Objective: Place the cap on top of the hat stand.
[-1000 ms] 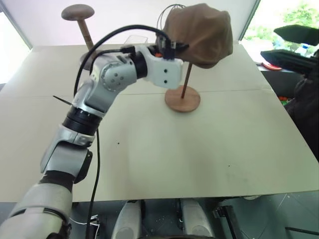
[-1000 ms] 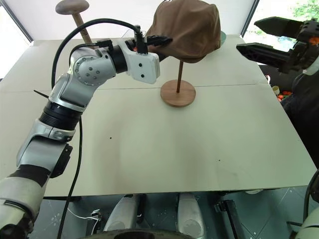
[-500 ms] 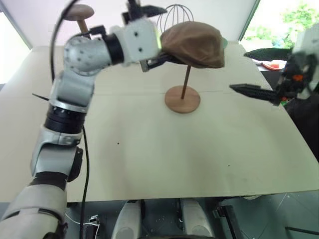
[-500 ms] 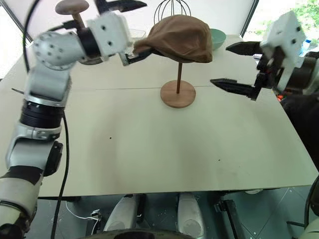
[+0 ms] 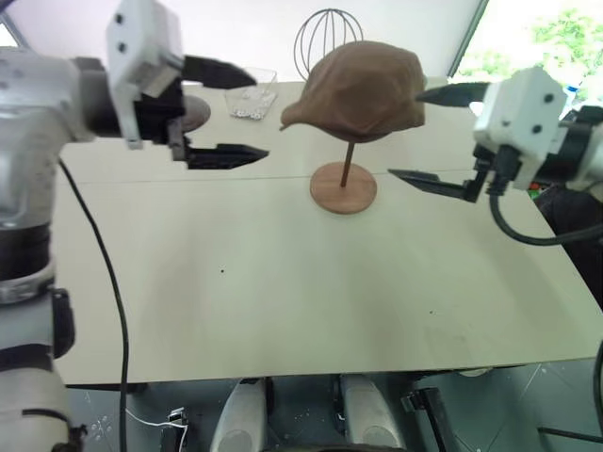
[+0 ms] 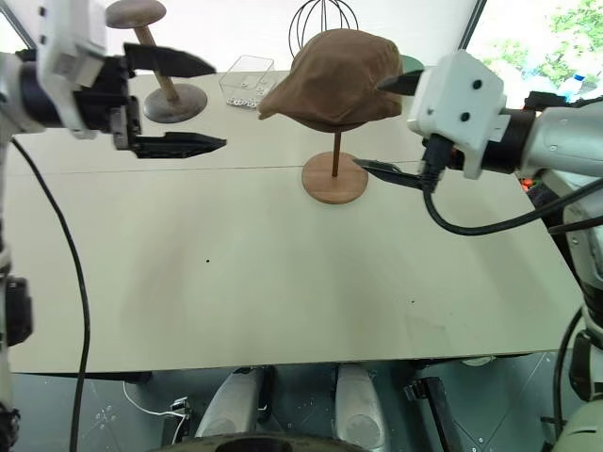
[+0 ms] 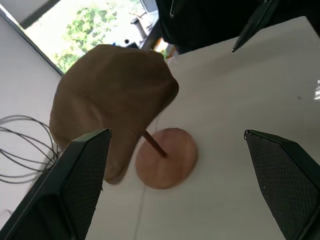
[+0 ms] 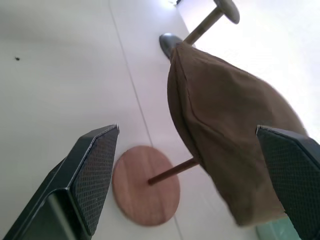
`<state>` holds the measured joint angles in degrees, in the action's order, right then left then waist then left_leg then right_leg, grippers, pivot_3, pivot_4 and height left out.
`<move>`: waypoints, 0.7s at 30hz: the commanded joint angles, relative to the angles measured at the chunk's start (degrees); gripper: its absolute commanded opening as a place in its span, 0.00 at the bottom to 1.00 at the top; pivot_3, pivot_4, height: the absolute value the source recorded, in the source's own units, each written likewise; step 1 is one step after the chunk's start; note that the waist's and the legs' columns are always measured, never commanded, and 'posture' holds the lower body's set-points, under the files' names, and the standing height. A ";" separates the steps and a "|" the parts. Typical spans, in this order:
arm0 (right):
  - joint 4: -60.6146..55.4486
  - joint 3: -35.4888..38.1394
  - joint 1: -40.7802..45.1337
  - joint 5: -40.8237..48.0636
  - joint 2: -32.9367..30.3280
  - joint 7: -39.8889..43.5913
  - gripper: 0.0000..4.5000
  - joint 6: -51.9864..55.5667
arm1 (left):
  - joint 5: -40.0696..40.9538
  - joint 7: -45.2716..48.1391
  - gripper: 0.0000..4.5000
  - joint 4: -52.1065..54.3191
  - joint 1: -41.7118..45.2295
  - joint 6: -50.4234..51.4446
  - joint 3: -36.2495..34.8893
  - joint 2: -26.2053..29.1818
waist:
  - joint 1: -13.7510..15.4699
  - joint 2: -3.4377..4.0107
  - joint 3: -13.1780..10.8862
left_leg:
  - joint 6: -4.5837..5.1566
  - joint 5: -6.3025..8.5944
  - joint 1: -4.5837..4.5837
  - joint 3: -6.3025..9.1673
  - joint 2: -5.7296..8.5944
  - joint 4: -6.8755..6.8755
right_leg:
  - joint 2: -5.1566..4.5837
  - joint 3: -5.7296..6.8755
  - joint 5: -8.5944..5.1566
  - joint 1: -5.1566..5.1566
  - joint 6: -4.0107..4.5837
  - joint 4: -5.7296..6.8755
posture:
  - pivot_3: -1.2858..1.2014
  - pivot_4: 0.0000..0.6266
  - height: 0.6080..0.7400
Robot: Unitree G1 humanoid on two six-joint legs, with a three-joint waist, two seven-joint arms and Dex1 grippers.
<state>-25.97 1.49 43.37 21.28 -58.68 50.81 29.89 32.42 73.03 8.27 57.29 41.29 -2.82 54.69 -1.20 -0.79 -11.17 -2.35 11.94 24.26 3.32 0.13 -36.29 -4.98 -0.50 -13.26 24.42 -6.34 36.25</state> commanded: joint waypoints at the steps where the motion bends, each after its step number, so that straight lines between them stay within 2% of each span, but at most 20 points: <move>1: -2.87 -3.61 3.67 -5.40 2.73 -4.66 1.00 0.15 | 5.86 5.51 0.99 -3.77 0.93 8.00 -3.45 5.68 | -0.15 0.00 0.00 | 0.00 0.00 -0.01 0.00 -0.01 0.01 | 0.01 0.00 -0.01 0.00 0.00 0.00 | 0.52 0.24 1.00; 4: -3.48 -6.40 5.17 -8.44 5.73 -7.20 1.00 1.24 | 7.57 8.90 0.99 -9.09 2.73 11.01 -2.45 7.99 | 0.01 0.00 0.00 | 0.00 0.00 -0.05 0.00 -0.03 0.04 | 0.05 0.00 -0.02 0.01 0.02 0.01 | 0.52 0.24 1.00; 9: -3.22 -12.97 6.75 -17.31 10.75 -11.82 1.00 -0.07 | 4.52 12.57 0.99 -18.14 7.72 10.09 1.64 7.41 | 0.32 -0.11 0.00 | 0.00 0.00 0.07 0.01 -0.02 -0.07 | 0.05 0.01 -0.01 0.01 0.02 -0.01 | 0.52 0.24 1.00; 15: 1.16 -19.90 4.66 -30.77 15.13 -17.23 1.00 -9.40 | 2.71 14.88 0.99 -22.04 10.65 8.89 2.99 6.59 | 0.06 -0.12 -0.01 | 0.00 0.00 0.08 0.03 -0.03 -0.03 | 0.08 0.01 -0.01 0.08 0.01 0.03 | 0.52 0.24 1.00; 21: 6.86 -22.23 4.75 -41.97 17.85 -21.37 1.00 -16.69 | 1.79 14.61 0.99 -21.98 10.73 7.62 2.98 5.95 | 0.00 -0.14 -0.02 | 0.00 0.00 0.08 0.02 -0.03 -0.02 | 0.08 0.00 -0.01 0.10 0.01 0.04 | 0.52 0.24 1.00</move>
<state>-18.82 -21.10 47.21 -17.72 -41.37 30.67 15.37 34.37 87.48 -14.50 66.82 49.61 1.34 60.09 -1.19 -0.93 -11.19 -2.34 11.94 24.34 3.34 0.10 -36.31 -4.91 -0.50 -13.27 24.52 -6.34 36.29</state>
